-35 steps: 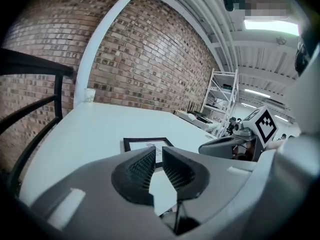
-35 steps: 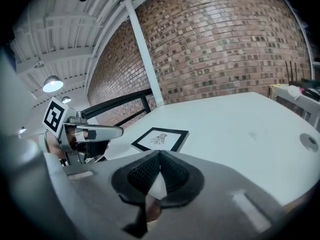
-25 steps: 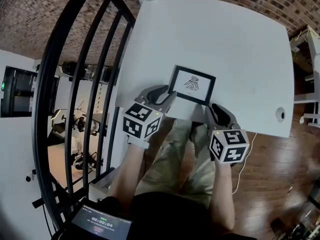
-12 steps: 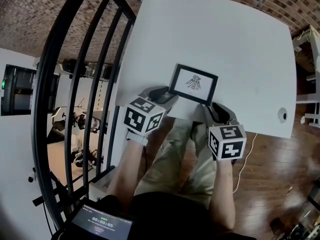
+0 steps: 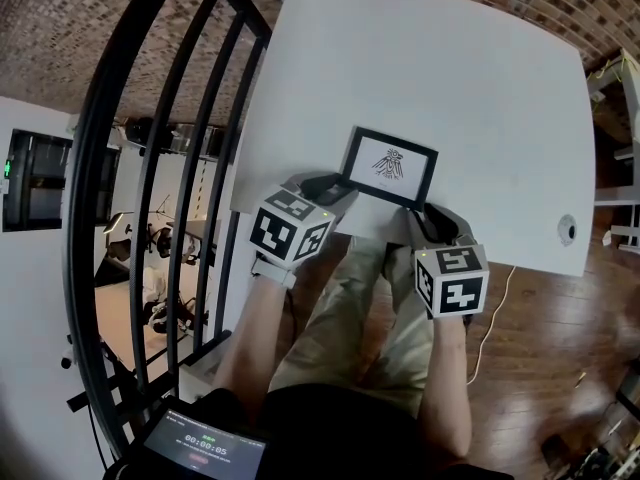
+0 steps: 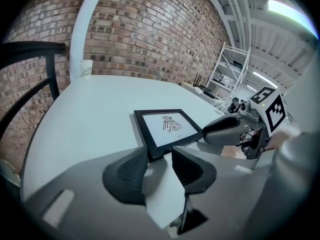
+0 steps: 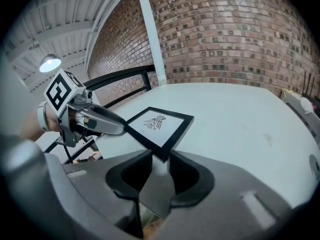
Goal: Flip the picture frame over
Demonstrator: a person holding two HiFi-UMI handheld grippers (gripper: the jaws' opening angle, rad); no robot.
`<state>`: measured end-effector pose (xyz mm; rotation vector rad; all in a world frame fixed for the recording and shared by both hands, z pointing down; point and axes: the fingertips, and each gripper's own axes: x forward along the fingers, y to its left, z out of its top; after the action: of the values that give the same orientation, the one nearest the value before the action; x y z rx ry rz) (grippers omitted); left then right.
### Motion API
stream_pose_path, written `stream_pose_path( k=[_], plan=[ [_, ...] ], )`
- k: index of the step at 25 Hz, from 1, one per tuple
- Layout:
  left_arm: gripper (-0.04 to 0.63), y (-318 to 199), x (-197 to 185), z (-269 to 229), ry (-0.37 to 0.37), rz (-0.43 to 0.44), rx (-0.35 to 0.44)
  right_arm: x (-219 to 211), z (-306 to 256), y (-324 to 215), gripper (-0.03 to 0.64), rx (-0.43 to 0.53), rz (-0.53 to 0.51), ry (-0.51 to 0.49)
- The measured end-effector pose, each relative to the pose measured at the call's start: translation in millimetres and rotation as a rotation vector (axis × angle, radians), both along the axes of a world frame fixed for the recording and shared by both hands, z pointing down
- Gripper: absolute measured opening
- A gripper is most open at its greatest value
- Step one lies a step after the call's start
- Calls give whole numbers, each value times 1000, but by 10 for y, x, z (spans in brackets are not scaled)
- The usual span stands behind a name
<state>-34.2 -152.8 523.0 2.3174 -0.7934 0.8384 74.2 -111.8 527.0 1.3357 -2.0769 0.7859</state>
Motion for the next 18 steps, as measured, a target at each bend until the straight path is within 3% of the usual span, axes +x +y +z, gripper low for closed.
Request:
stream_pose_path(
  k=[6,18],
  plan=[
    [166,43,33,-19,24,11,-5,27,-23,9,92,16,14,-12],
    [161,168,86,-156,151,-11,-29,120,-106,86,94,35,55,-76]
  ],
)
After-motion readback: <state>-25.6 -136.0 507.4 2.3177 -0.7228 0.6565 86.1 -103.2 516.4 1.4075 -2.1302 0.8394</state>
